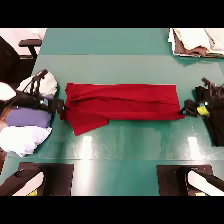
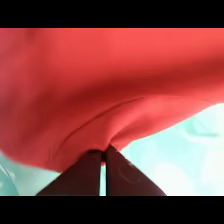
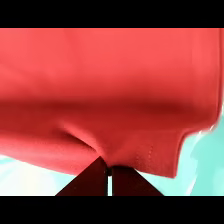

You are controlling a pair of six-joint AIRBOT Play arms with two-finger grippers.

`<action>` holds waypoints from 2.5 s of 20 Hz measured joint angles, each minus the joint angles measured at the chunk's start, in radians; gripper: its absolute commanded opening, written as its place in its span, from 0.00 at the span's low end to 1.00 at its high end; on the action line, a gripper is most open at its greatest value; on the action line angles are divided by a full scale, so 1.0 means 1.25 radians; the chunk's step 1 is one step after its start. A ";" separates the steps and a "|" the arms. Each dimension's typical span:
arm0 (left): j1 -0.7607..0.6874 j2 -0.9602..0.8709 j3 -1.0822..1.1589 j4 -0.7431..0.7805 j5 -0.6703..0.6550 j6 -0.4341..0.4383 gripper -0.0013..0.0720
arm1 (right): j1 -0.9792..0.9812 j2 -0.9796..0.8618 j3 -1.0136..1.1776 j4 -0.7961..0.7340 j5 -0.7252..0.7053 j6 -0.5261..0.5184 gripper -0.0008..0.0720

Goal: Fold the shirts.

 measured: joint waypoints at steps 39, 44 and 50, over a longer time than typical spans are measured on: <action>-0.294 -0.620 0.534 -0.084 0.244 -0.045 0.05 | -0.067 -0.535 0.452 0.274 0.050 -0.168 0.04; -0.344 -0.718 0.633 -0.085 0.224 -0.060 0.05 | -0.005 -0.445 0.608 0.292 0.091 -0.122 0.03; -0.400 -0.807 0.726 -0.108 0.218 -0.068 0.05 | 0.139 -0.385 0.790 0.298 0.109 -0.070 0.04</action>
